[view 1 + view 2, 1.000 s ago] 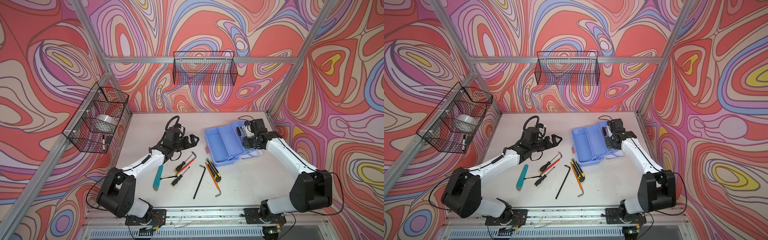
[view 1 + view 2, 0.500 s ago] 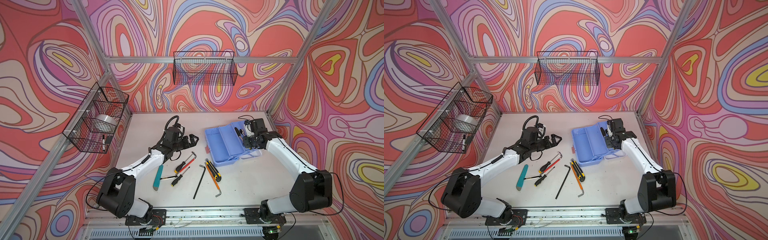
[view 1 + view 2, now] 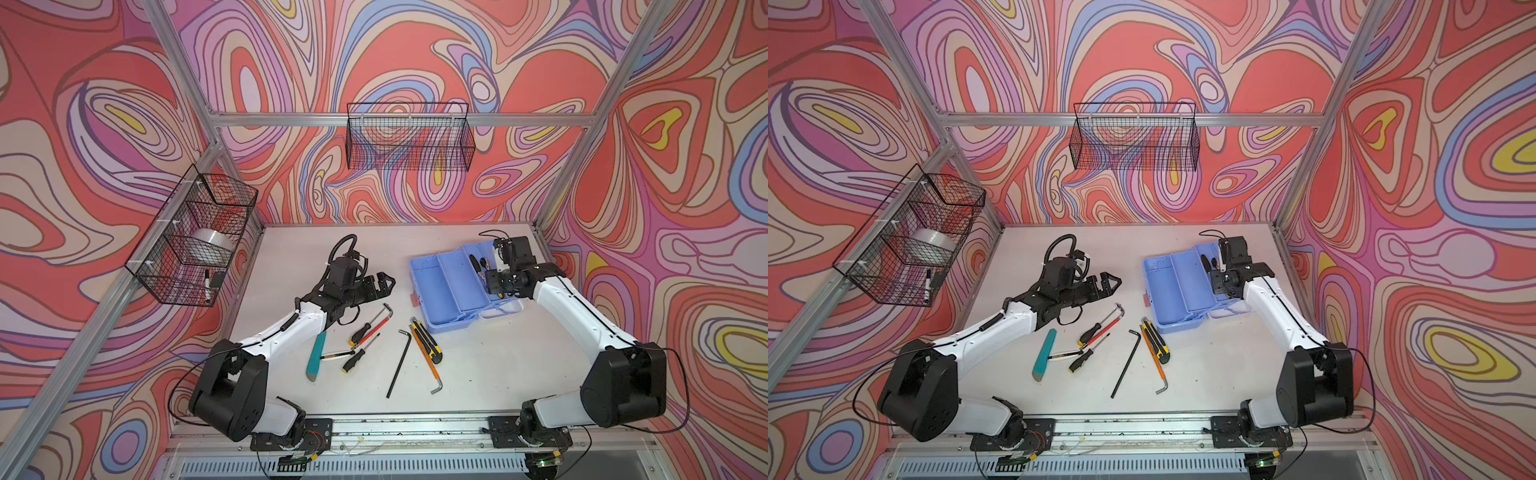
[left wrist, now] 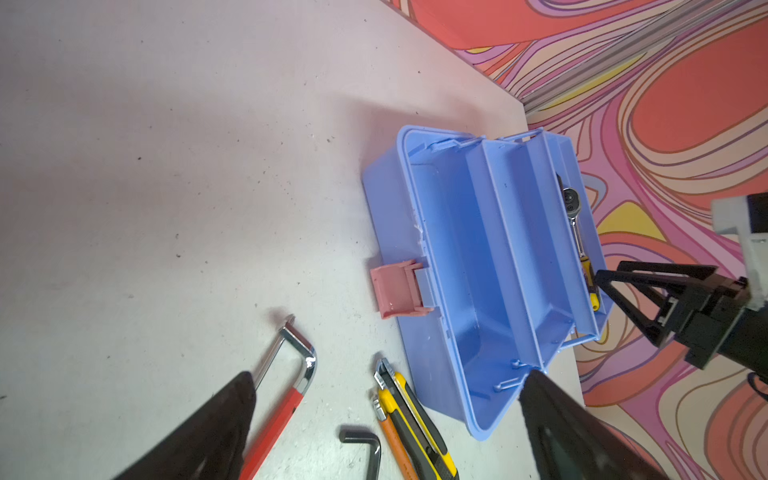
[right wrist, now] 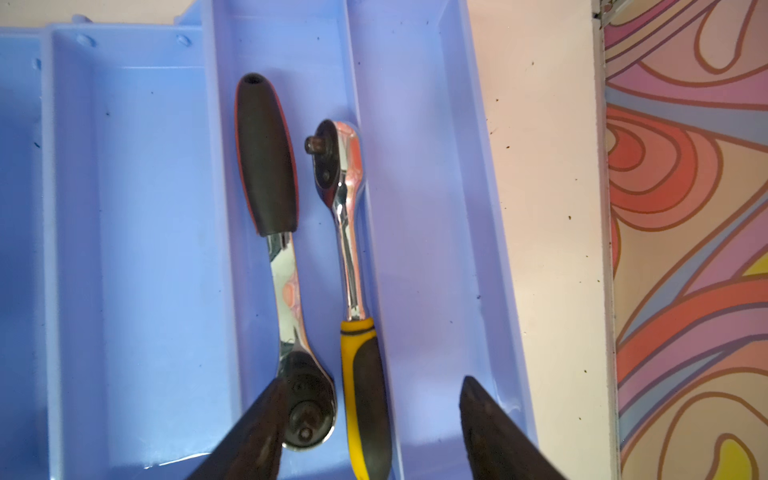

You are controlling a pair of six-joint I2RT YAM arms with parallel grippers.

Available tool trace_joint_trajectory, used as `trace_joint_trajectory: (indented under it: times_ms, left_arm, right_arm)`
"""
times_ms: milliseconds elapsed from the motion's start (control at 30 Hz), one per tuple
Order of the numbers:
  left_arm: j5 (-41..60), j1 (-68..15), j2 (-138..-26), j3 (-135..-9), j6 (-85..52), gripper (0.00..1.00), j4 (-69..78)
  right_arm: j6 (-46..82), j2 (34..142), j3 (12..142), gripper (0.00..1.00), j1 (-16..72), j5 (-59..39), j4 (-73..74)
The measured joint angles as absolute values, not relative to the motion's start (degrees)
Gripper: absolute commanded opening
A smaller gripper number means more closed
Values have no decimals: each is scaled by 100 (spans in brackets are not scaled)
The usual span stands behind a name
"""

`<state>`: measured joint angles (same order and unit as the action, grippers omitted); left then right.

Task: Pack the tool kit
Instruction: 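Lower the yellow-handled ratchet beside the black-red ratchet and open the right gripper, then move the left gripper to the yellow-black screwdriver while the right gripper moves toward the tools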

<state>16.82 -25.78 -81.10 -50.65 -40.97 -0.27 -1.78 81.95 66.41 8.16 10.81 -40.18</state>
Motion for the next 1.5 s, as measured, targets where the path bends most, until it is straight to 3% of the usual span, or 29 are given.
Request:
trace_joint_trajectory:
  times_ms: [133,333,533,800,1200,1500]
  left_arm:
    - [1557,-2578,-7968,-5024,-4025,100,-189]
    - [1468,-2578,-7900,-4886,-4012,100,-228]
    - [1337,-2578,-7872,-4821,-4010,100,-408]
    - [1188,-2585,-7697,-4746,-3935,100,-617]
    - [937,-2633,-7481,-4611,-3769,100,-1107]
    - [609,-2630,-7050,-4169,-3782,100,-1494]
  right_arm:
    - [-43,7946,6641,77,816,1100,-3972]
    - [239,7535,6499,91,816,1020,-3933]
    - [532,7015,6219,95,827,775,-3889]
    - [882,6847,6053,91,1236,613,-3728]
    - [1280,7373,6042,82,2746,827,-3352]
    - [1765,7898,6283,68,3522,906,-3299]
